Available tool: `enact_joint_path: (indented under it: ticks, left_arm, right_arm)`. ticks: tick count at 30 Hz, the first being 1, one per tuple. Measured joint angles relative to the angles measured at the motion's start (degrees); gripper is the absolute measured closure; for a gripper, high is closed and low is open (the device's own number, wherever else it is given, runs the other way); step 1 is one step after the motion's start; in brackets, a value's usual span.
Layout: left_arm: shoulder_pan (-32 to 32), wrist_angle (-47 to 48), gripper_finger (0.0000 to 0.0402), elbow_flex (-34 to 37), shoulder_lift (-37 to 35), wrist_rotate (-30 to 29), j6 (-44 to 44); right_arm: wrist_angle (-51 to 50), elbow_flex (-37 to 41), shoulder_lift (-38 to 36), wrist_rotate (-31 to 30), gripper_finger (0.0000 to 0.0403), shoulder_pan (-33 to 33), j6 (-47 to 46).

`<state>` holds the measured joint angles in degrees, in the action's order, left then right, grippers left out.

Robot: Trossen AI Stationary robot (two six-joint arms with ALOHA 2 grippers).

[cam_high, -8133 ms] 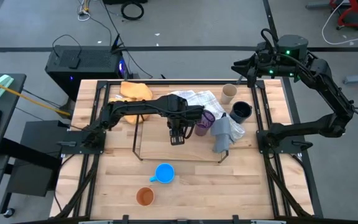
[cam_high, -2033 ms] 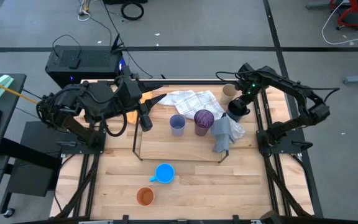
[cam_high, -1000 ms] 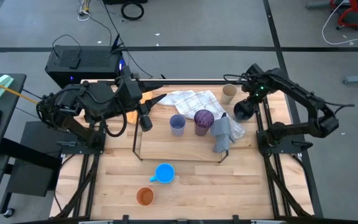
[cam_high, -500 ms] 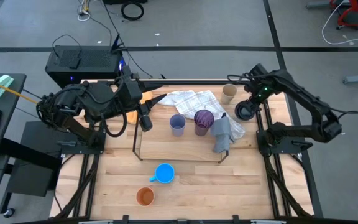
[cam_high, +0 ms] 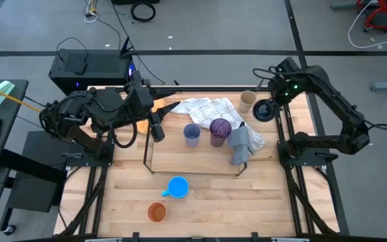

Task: Stack small to large cups/mugs on shelf
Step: Put the black mug on the shelf

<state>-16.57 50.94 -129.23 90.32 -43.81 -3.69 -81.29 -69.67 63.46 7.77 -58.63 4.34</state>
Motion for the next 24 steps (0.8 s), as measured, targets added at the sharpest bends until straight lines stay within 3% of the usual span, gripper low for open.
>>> enact_joint_path:
  ticks: [5, 11, 18, 24]
  left_arm:
    - [0.0, 0.5, 0.0263, 0.0, 0.0, 0.0, -0.4]
    - [0.0, 0.5, 0.0259, 0.0, 0.0, 0.0, -1.5]
    - [0.0, 1.8, 0.0259, 0.0, 0.0, 0.0, -2.0]
    - [0.2, 3.8, 0.0266, 0.0, 0.0, 0.0, -2.1]
  right_arm:
    - [-2.8, -8.1, 0.2, 1.3, 0.0391, 0.0, -2.2]
    - [-2.7, -17.4, 0.2, 7.0, 0.0391, 3.3, -7.8]
    - [-2.2, -32.3, 3.7, 13.1, 0.0391, 14.3, -17.6]
    - [-0.9, -45.6, 11.1, 19.1, 0.0392, 28.9, -27.6]
